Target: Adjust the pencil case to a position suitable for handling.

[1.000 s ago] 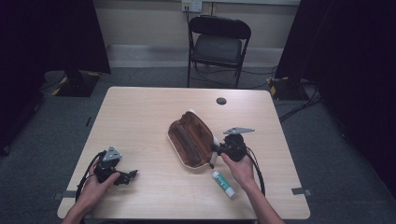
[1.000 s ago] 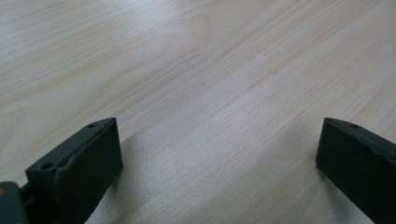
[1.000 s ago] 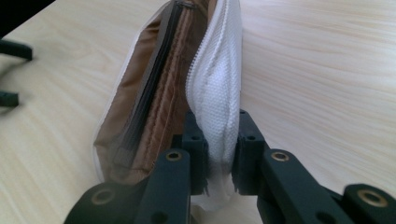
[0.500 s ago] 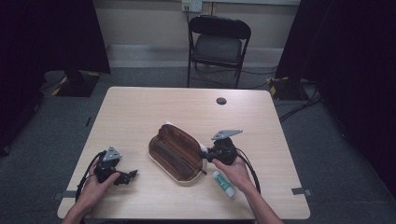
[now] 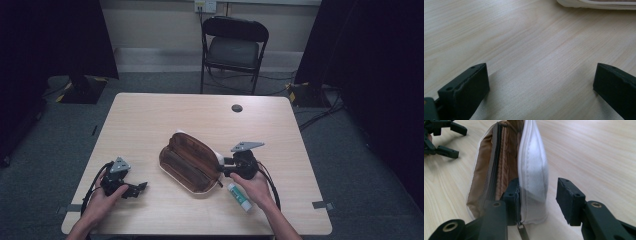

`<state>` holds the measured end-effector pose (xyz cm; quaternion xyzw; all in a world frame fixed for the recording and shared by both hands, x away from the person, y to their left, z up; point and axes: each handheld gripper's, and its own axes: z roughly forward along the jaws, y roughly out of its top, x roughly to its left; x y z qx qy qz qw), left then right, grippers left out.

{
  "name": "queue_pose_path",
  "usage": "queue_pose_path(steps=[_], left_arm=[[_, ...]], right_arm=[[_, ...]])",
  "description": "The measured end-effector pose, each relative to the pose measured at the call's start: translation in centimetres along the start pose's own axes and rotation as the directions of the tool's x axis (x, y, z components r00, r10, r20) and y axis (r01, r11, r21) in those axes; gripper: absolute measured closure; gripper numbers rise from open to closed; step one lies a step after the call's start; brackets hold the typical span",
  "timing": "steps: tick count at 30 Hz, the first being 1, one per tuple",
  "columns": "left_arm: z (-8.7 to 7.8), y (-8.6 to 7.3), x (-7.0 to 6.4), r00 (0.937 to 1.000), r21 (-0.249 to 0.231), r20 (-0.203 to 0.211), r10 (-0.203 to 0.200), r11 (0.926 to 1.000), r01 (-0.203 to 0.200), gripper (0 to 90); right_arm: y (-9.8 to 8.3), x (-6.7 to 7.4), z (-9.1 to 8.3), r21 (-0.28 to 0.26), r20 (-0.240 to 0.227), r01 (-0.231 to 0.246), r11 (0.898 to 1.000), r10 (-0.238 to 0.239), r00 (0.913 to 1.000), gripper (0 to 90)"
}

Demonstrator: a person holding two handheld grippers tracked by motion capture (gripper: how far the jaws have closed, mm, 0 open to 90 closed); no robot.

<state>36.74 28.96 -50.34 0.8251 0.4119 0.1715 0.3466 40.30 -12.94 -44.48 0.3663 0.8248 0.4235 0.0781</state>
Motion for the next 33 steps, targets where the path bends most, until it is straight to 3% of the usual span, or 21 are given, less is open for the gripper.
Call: queue_pose_path(steps=[4,9,11,15,18,20,30,33], left_arm=[[0.0,0.0,0.0,1.0,-0.001,-0.001,0.001,1.0,-0.001,0.0],[0.0,0.0,0.0,1.0,-0.001,-0.001,0.001,1.0,-0.001,0.0],[0.0,0.0,0.0,1.0,-0.001,-0.001,0.001,1.0,-0.001,0.0],[0.0,0.0,0.0,1.0,0.0,-0.001,0.002,1.0,-0.002,0.0],[0.0,0.0,0.0,1.0,0.002,-0.001,0.005,1.0,-0.005,0.0],[0.0,0.0,0.0,1.0,0.001,-0.001,0.004,1.0,-0.004,0.0],[0.0,0.0,0.0,1.0,-0.001,-0.001,0.001,1.0,-0.001,0.0],[0.0,0.0,0.0,1.0,-0.001,-0.001,0.001,1.0,-0.001,0.0]], right_arm=[[-0.4,0.5,0.9,0.016,0.018,0.011,1.0,-0.011,0.9998,71.0],[-0.2,0.4,1.1,0.016,-0.019,0.06,0.998,-0.06,0.998,75.4],[-0.2,0.3,1.2,0.014,-0.054,0.075,0.997,-0.075,0.9958,75.6],[-0.1,0.5,1.5,0.017,-0.136,0.117,0.993,-0.113,0.9842,75.9],[-0.1,1.2,1.6,0.028,-0.184,0.179,0.983,-0.171,0.9679,75.8],[0.0,1.4,1.5,0.033,-0.193,0.206,0.978,-0.196,0.9615,75.5],[0.0,0.3,0.3,0.034,-0.127,0.187,0.982,-0.181,0.9752,55.6],[-0.2,0.3,0.1,0.034,-0.116,0.174,0.984,-0.169,0.9788,55.2]])
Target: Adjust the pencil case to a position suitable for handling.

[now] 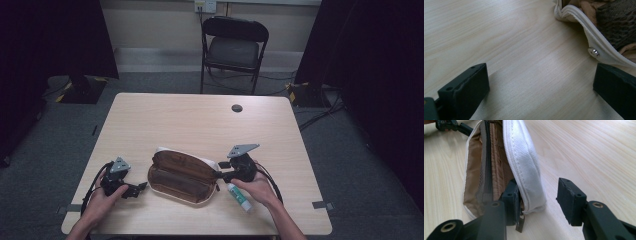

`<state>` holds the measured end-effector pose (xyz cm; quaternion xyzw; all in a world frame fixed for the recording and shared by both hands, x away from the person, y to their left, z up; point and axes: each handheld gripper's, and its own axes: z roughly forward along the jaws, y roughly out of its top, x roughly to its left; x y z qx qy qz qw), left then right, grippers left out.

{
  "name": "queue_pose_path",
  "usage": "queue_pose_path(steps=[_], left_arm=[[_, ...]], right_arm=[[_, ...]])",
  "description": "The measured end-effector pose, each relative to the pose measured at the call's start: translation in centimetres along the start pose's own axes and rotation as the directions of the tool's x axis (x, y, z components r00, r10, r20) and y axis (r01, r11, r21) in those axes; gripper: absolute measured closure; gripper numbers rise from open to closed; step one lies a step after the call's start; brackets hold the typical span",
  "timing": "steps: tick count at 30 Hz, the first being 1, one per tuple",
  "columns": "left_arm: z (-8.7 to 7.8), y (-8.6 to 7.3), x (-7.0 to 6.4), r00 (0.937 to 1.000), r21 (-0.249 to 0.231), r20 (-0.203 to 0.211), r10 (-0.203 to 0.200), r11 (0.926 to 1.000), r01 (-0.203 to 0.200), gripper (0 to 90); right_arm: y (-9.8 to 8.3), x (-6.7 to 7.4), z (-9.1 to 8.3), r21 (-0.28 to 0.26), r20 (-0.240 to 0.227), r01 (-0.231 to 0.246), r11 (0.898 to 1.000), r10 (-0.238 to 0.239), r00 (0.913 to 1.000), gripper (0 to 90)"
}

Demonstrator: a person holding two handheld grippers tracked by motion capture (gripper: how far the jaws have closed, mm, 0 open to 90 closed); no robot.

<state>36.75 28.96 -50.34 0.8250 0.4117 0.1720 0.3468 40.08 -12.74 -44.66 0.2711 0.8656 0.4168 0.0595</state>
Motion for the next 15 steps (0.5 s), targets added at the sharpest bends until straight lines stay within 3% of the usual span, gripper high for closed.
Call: queue_pose_path(steps=[3,7,15], left_arm=[[0.0,0.0,0.0,1.0,0.001,0.0,-0.001,1.0,0.001,0.0],[0.0,0.0,0.0,1.0,0.0,0.0,0.0,1.0,0.0,0.0],[0.0,0.0,0.0,1.0,0.001,0.001,-0.001,1.0,0.001,0.0]], right_arm=[[-0.14,0.16,0.13,0.011,0.007,0.006,1.0,-0.006,1.0,59.3],[-0.08,0.09,0.07,0.0,0.06,0.025,1.0,-0.025,0.9979,74.7],[0.39,-0.4,0.76,-0.037,0.125,0.031,0.999,-0.026,0.9918,76.6]])
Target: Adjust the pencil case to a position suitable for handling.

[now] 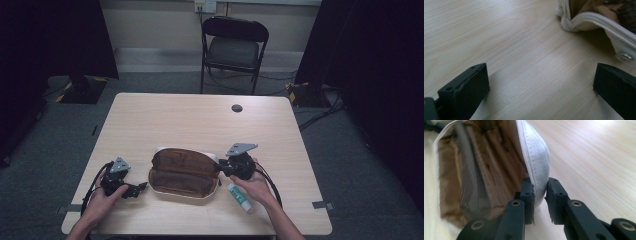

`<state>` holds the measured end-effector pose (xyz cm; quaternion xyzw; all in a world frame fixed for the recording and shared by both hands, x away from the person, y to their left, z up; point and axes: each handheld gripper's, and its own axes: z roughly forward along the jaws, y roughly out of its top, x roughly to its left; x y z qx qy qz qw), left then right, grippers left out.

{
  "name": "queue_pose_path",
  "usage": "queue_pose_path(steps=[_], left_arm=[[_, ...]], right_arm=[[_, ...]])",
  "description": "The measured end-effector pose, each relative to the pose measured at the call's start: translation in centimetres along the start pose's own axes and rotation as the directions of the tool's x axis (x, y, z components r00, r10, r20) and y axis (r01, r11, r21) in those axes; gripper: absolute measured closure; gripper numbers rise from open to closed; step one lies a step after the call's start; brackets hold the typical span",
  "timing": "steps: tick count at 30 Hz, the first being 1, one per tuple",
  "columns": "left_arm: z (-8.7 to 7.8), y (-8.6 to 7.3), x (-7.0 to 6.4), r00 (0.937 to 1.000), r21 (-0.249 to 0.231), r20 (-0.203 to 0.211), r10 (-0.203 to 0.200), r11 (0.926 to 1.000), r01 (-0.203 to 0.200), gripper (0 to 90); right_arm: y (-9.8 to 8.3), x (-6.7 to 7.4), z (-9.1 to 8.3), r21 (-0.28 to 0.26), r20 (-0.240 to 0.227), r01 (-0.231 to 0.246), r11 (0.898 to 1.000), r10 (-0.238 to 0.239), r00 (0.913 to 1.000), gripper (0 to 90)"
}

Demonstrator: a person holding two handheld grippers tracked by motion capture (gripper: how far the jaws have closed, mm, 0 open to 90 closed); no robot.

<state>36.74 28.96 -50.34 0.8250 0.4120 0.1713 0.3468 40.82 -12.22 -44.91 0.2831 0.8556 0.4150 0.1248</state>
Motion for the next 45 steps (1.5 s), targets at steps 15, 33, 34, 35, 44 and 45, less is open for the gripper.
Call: queue_pose_path(steps=[15,33,34,35,44,45], left_arm=[[0.0,0.0,0.0,1.0,0.0,0.0,0.0,1.0,0.0,0.0],[0.0,0.0,0.0,1.0,0.001,0.0,0.001,1.0,-0.001,0.0],[0.0,0.0,0.0,1.0,0.0,0.0,0.0,1.0,0.0,0.0],[0.0,0.0,0.0,1.0,0.001,0.0,0.001,1.0,-0.001,0.0],[0.0,0.0,0.0,1.0,0.001,0.0,0.0,1.0,0.0,0.0],[0.0,0.0,0.0,1.0,-0.001,0.0,0.0,1.0,0.0,0.0]], right_arm=[[0.1,-0.1,0.5,-0.017,0.013,-0.062,0.998,0.062,0.998,54.6],[-0.2,0.6,-1.4,-0.028,-0.028,-0.103,0.994,0.102,0.9944,39.8],[-0.3,0.7,-1.5,-0.027,-0.019,-0.093,0.995,0.093,0.9955,40.8],[-0.3,0.8,-1.7,-0.027,-0.011,-0.089,0.996,0.089,0.996,40.8],[-1.9,0.9,-3.2,-0.018,-0.016,-0.124,0.992,0.123,0.9922,43.3],[-2.0,0.8,-3.2,-0.005,-0.01,-0.118,0.993,0.118,0.9929,44.0]])
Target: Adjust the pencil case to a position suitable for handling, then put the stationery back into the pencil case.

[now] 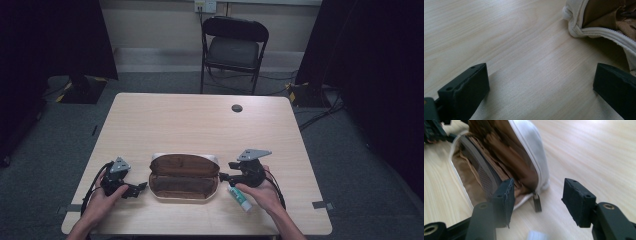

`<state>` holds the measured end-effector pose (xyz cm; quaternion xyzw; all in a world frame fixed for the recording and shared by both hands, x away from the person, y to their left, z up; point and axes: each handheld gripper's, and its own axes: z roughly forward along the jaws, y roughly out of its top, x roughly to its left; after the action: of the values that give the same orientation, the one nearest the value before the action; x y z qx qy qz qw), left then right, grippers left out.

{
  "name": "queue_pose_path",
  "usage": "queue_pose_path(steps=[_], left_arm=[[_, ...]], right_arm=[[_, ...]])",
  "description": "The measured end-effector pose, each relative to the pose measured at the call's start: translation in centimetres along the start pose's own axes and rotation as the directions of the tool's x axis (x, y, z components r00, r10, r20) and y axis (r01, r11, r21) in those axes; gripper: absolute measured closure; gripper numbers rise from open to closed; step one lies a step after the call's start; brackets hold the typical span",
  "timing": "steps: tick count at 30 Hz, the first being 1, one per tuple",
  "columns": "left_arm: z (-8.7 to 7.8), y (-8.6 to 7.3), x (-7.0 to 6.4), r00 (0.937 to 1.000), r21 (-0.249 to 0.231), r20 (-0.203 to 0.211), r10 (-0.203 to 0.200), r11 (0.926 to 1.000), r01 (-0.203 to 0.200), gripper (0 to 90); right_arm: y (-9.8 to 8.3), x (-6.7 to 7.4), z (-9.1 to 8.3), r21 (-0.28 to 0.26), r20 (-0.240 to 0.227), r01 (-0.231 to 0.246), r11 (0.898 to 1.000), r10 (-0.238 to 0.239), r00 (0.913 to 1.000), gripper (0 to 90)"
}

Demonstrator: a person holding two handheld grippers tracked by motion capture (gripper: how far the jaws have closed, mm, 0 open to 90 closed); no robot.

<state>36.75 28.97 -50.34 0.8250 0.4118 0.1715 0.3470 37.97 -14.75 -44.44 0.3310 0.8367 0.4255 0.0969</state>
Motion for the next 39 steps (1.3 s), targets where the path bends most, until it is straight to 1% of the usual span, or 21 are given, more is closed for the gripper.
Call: queue_pose_path(steps=[2,4,8,9,11,12,13,17,19,20,25,28,30,31,34,36,37,38,39], left_arm=[[0.0,0.0,0.0,1.0,0.0,0.0,0.0,1.0,0.0,0.0],[0.0,0.0,0.0,1.0,0.0,0.0,0.0,1.0,0.0,0.0],[0.0,0.0,0.0,1.0,0.001,0.0,0.0,1.0,0.0,0.0],[0.0,0.0,0.0,1.0,0.001,0.0,0.0,1.0,0.0,0.0],[0.0,0.0,0.0,1.0,0.001,0.0,0.0,1.0,0.0,0.0],[0.0,0.0,0.0,1.0,0.0,0.0,0.0,1.0,0.0,0.0],[0.0,0.0,0.0,1.0,0.0,0.0,0.001,1.0,-0.001,0.0],[0.0,0.0,-0.1,1.0,0.004,-0.002,-0.004,1.0,0.004,0.2],[0.0,0.0,-0.1,1.0,0.002,-0.002,-0.003,1.0,0.003,0.2],[0.0,0.0,-0.1,1.0,0.002,-0.003,-0.003,1.0,0.003,0.2],[-0.1,0.0,-0.1,1.0,0.004,-0.002,-0.002,1.0,0.002,0.1],[0.0,0.0,-0.1,1.0,0.004,-0.002,-0.002,1.0,0.002,0.1],[0.0,0.0,-0.1,1.0,0.004,-0.002,-0.003,1.0,0.003,0.1],[0.0,0.0,0.0,1.0,0.003,-0.002,-0.002,1.0,0.002,0.2],[0.0,0.0,0.0,1.0,0.003,-0.002,-0.002,1.0,0.002,0.1],[0.0,0.0,-0.1,1.0,0.004,-0.002,-0.003,1.0,0.003,0.1],[0.0,0.0,0.0,1.0,0.002,-0.003,-0.001,1.0,0.001,0.1],[0.0,0.0,0.0,1.0,0.002,-0.003,-0.002,1.0,0.002,0.1],[0.0,0.0,-0.1,1.0,0.003,-0.002,-0.002,1.0,0.002,0.1]], right_arm=[[-0.2,0.0,-0.1,0.015,-0.002,-0.002,1.0,0.002,1.0,47.6],[-0.8,0.1,-0.4,0.034,0.014,-0.006,0.999,0.005,0.9999,49.3],[-2.0,0.5,-1.1,0.064,0.022,-0.014,0.998,0.012,0.9997,52.3],[-2.2,0.5,-1.3,0.072,0.032,-0.018,0.997,0.015,0.9994,52.9],[-2.6,0.7,-1.6,0.065,0.029,-0.019,0.998,0.017,0.9994,53.9],[-2.9,0.8,-1.8,0.071,0.035,-0.029,0.997,0.027,0.999,54.6],[-3.2,0.8,-1.9,0.08,0.043,-0.028,0.996,0.025,0.9988,55.2],[-4.4,1.3,-2.1,0.115,0.048,-0.02,0.993,0.015,0.9988,53.5],[-4.9,1.4,-2.2,0.12,0.054,-0.033,0.992,0.026,0.9982,53.6],[-5.1,1.3,-2.2,0.119,0.054,-0.028,0.992,0.022,0.9983,53.5],[-5.6,1.1,-2.1,0.123,0.079,-0.047,0.991,0.038,0.9962,51.0],[-5.7,1.0,-2.0,0.124,0.094,-0.041,0.991,0.029,0.9952,50.0],[-5.8,1.0,-1.9,0.134,0.081,-0.042,0.99,0.031,0.9962,49.9],[-5.8,1.0,-1.9,0.14,0.088,-0.041,0.989,0.029,0.9957,51.0],[-5.9,1.1,-1.5,0.16,0.082,-0.037,0.986,0.024,0.9964,55.7],[-6.1,1.2,-1.2,0.175,0.083,-0.025,0.984,0.011,0.9965,57.9],[-6.1,1.2,-1.2,0.175,0.083,-0.024,0.984,0.009,0.9965,59.2],[-6.1,1.2,-1.3,0.176,0.087,-0.025,0.984,0.01,0.9962,62.3],[-6.2,1.2,-1.3,0.177,0.089,-0.024,0.984,0.008,0.996,62.7]])
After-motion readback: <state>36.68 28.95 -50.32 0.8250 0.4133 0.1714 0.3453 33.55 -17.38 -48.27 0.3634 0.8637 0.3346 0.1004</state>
